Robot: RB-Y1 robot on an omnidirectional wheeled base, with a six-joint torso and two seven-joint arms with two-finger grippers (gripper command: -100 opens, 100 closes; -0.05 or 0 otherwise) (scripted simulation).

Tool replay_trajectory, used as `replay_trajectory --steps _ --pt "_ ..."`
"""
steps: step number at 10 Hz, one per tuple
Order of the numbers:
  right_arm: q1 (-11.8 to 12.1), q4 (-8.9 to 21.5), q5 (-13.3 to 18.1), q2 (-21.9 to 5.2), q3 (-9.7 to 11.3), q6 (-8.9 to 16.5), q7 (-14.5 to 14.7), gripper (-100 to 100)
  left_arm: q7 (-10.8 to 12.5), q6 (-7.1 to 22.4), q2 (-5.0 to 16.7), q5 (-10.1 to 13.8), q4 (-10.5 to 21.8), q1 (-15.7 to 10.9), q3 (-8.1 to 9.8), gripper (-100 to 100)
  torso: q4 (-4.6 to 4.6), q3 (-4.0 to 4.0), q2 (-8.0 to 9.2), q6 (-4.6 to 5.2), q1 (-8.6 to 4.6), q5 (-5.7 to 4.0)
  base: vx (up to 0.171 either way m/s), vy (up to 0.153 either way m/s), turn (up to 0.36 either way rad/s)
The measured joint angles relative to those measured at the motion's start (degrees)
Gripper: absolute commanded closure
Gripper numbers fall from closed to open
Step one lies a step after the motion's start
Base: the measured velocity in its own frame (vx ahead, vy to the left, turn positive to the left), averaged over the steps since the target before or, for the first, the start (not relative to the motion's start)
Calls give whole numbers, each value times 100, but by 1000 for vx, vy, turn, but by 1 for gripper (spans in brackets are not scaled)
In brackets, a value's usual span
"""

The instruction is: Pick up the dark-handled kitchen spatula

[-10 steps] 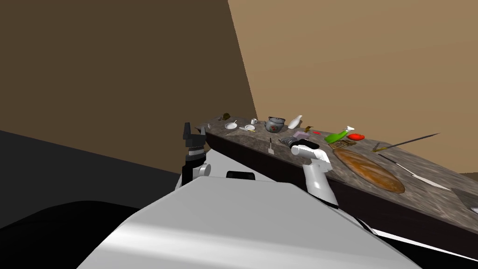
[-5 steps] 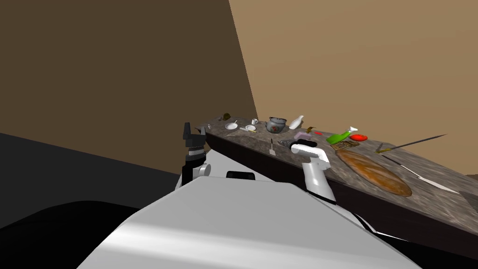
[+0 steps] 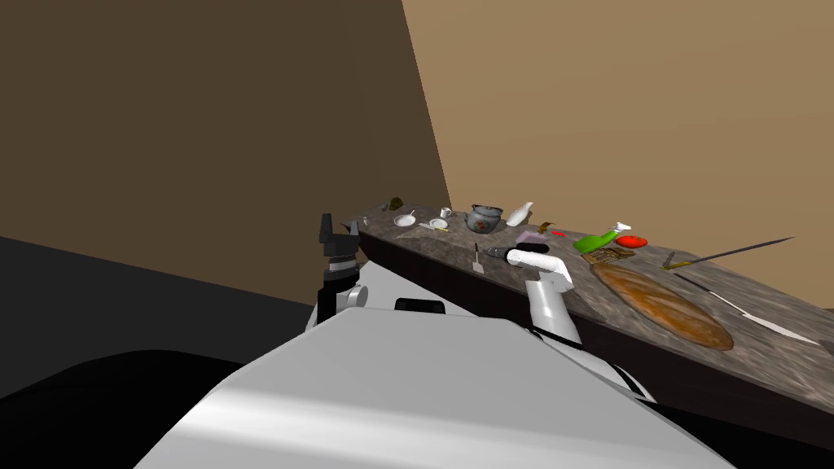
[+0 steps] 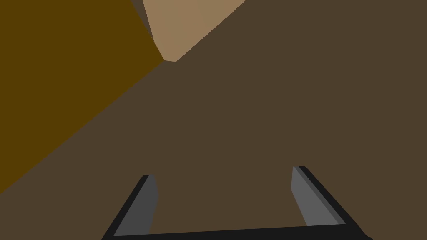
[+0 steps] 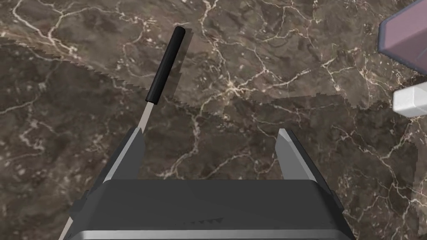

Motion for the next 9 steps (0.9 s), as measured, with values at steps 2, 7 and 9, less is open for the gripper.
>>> replay_trajectory --steps 2,7,9 --pt "-134 212 -48 -41 -15 312 -242 -100 0 0 0 0 0 0 0 0 0 -1 -1 0 2 0 30 26 7" --pt "-391 589 -131 -102 -40 1124 -851 -100 0 0 0 0 0 0 0 0 0 -1 -1 0 3 1 34 28 7" --pt "-471 727 -161 -121 -47 1401 -1053 -100 0 0 0 0 0 0 0 0 -1 -2 -3 0 0 0 37 21 6"
